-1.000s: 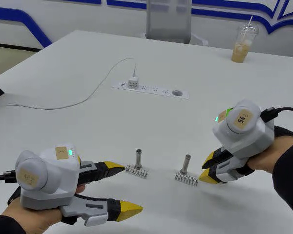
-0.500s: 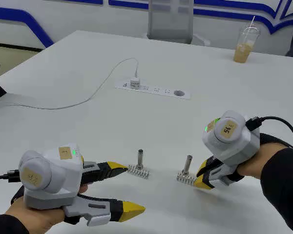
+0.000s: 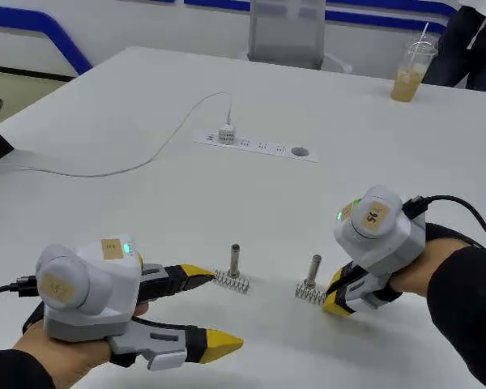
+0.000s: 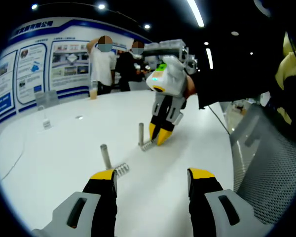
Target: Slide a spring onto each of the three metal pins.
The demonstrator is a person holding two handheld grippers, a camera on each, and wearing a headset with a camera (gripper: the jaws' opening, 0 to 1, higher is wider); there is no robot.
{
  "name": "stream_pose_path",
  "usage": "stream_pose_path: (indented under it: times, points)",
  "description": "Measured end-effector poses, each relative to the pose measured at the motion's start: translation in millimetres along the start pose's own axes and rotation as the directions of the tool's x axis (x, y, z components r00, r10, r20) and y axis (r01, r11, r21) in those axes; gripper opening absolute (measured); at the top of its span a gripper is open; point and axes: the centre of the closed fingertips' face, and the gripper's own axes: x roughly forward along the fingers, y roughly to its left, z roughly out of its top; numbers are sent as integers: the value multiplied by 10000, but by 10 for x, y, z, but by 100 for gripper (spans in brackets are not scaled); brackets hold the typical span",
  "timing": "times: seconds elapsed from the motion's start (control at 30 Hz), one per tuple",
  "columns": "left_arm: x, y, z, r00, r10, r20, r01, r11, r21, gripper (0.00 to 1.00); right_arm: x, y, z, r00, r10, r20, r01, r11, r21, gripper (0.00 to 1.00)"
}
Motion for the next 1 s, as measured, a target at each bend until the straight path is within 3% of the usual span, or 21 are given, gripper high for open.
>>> stream_pose_path:
  times: [0.4,1.0]
  points:
    - [40,-40,6,9999,-151,-46,151,9999,59,58,-90,101,46,9999,106,109,-104,9998,-167,11]
    - [145,-145,109,9975,-708,27,706,9968,375,52,-403,540,434,9966,655,496,-565,9847,-1646,11]
